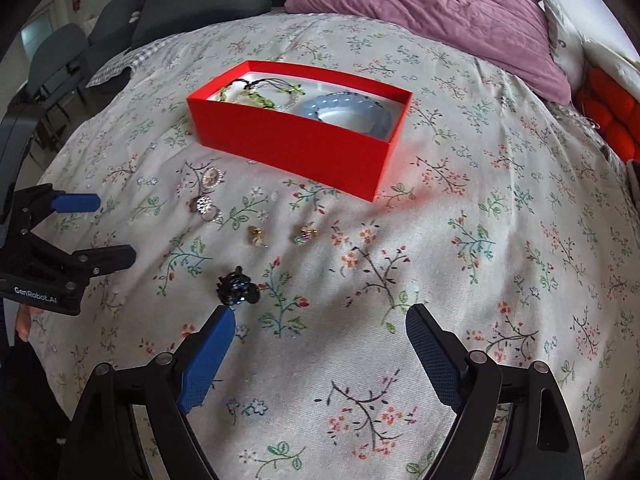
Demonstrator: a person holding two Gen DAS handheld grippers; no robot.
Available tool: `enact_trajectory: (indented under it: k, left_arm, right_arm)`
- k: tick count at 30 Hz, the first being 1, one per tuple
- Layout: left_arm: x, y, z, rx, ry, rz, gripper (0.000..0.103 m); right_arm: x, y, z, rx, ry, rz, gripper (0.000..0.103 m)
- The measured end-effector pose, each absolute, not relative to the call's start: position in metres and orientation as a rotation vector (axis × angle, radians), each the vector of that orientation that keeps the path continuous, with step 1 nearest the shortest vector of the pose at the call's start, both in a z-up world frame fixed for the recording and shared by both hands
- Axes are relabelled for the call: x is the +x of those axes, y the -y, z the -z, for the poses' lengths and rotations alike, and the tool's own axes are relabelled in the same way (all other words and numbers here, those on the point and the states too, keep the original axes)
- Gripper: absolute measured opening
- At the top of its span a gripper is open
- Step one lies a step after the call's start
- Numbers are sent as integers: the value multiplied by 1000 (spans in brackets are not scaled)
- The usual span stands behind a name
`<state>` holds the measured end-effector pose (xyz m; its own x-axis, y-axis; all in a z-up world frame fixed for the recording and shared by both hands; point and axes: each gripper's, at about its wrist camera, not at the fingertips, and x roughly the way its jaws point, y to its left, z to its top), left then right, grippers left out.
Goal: Organize jewelry
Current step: 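Withdraw both open grippers toward the rings and earrings on the sheet, then grasp the black hair clip with the right gripper while the left grasps the pearl ring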
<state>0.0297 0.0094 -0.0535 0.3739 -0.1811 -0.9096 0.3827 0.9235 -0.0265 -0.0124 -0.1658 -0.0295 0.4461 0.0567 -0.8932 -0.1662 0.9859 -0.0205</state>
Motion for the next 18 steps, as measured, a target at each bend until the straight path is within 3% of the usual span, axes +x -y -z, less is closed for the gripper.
enact_trajectory:
  k: [14,18]
  left_arm:
    - [27,7,54,301,-1141,377,102]
    - [27,3,54,302,-1150,386,102]
  right_arm:
    - [-2,127,55,-149,-1152,-194,87]
    - [0,115,53,-181,-1141,-214,75]
